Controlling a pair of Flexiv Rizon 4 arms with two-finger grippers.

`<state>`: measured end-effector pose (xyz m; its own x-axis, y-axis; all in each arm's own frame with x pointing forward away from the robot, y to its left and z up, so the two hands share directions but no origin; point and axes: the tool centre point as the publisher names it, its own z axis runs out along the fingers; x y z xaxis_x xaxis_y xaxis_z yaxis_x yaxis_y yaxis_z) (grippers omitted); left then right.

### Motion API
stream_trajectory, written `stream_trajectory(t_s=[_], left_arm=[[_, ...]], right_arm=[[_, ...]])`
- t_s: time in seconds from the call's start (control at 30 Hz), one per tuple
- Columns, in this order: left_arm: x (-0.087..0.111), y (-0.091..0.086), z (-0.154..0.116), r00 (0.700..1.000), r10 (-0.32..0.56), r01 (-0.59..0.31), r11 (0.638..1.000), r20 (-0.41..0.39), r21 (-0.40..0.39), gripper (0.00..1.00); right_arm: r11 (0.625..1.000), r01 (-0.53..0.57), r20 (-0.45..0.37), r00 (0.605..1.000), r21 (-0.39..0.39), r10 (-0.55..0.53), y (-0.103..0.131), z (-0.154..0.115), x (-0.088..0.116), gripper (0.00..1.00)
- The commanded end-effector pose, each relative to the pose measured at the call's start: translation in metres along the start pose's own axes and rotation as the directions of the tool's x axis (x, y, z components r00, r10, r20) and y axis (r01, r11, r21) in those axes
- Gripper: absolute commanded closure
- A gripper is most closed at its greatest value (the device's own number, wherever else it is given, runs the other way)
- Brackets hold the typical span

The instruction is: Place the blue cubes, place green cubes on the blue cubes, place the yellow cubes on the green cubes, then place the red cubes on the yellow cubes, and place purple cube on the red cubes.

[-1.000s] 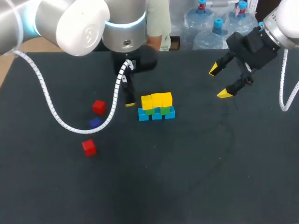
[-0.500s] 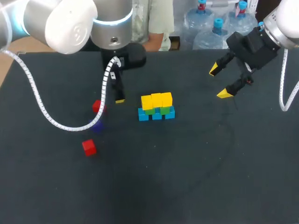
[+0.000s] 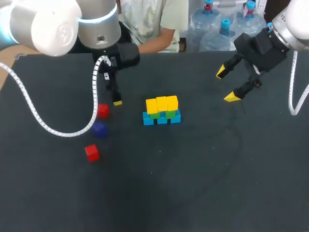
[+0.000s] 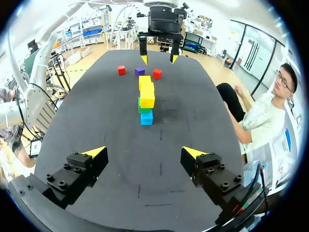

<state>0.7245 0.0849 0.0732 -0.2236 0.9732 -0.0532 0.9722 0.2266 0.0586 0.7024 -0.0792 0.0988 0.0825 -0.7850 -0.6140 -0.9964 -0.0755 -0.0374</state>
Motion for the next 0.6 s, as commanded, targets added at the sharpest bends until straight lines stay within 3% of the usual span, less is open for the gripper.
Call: stream_trajectory(t_s=[0.03,0.1,0.43,0.6], left_arm=[[0.001,-0.001,-0.001,1.000,0.002,-0.002,1.000,0.004,-0.002,0.00],[0.003,0.002,-0.007,1.000,0.005,-0.005,0.999,0.008,-0.050,0.00],[0.031,0.022,0.003,0.995,0.095,-0.095,0.995,-0.008,-0.034,0.00],[0.046,0.029,0.007,0.995,0.084,-0.085,0.996,-0.050,-0.015,0.00]], right_arm=[[1.000,0.001,0.001,1.000,0.000,-0.001,0.000,0.000,0.000,0.00],[1.000,0.001,0.001,1.000,0.000,-0.001,0.000,0.000,0.000,0.00],[1.000,0.001,0.001,1.000,0.000,-0.001,0.000,0.000,0.000,0.00],[1.000,0.001,0.001,1.000,0.000,-0.001,0.000,0.000,0.000,0.00]])
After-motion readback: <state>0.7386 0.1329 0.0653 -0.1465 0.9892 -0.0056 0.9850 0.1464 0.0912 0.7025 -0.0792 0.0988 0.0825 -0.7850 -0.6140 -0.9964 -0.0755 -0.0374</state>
